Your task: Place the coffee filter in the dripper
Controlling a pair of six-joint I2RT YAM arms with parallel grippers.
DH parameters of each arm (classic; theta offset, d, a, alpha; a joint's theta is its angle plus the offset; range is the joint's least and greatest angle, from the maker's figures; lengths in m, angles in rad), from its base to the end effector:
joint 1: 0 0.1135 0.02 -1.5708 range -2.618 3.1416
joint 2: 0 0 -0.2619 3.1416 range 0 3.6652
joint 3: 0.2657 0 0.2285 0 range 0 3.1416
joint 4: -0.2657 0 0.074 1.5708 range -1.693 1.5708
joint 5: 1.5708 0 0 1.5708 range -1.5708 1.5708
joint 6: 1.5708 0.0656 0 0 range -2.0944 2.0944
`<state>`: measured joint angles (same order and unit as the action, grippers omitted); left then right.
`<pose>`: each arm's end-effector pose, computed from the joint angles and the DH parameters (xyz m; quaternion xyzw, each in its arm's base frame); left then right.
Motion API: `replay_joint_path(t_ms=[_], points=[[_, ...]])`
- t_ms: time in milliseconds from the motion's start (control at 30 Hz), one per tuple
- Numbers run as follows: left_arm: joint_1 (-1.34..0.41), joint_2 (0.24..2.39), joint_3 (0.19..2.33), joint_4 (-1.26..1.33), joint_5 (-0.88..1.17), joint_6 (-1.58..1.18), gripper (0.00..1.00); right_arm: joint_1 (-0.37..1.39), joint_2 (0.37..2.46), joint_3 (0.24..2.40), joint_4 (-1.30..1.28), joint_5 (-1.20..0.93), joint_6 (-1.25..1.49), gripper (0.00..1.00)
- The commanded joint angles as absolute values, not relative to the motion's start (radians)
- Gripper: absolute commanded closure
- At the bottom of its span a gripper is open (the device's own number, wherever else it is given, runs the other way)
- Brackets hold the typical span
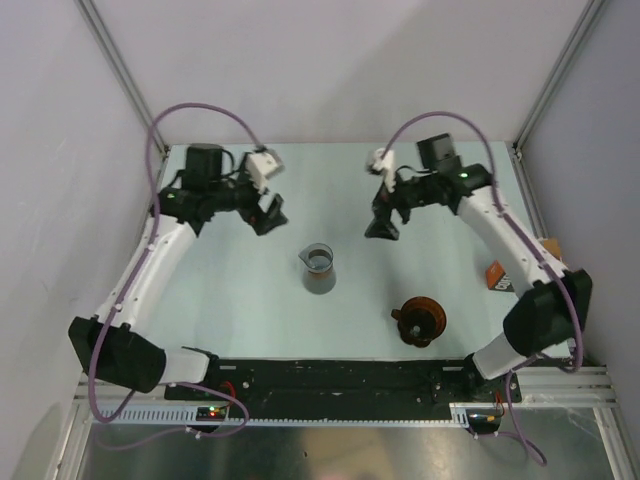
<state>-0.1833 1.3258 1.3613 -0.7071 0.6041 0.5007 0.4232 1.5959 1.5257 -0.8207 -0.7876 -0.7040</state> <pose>0.2635 -0.0867 0.3557 0.4102 0.7667 -0.1990 0.4521 0.2785 0.1764 0.3262 -0.5733 0.6676 0.3151 0.3555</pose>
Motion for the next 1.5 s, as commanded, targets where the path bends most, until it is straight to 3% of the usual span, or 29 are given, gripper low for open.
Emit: replay_joint_path(t_ms=[0, 333, 600, 1367, 1467], points=[[-0.404, 1.301, 1.353, -0.691, 0.591, 0.597, 0.02, 0.281, 1.458, 1.493, -0.858, -0.848, -0.563, 0.01], [-0.803, 1.552, 1.357, -0.652, 0.622, 0.741, 0.02, 0.031, 1.229, 1.352, -0.822, -0.768, -0.356, 0.01], [-0.986, 1.730, 1.330, -0.385, 0.552, 0.685, 0.17, -0.061, 1.110, 1.298, -0.804, -0.759, -0.323, 0.00], [-1.110, 1.883, 1.229, -0.112, 0.498, 0.581, 0.51, -0.129, 1.024, 1.263, -0.786, -0.799, -0.287, 0.01], [-1.115, 1.879, 1.209, -0.065, 0.484, 0.560, 0.59, -0.131, 1.029, 1.261, -0.782, -0.793, -0.288, 0.00]])
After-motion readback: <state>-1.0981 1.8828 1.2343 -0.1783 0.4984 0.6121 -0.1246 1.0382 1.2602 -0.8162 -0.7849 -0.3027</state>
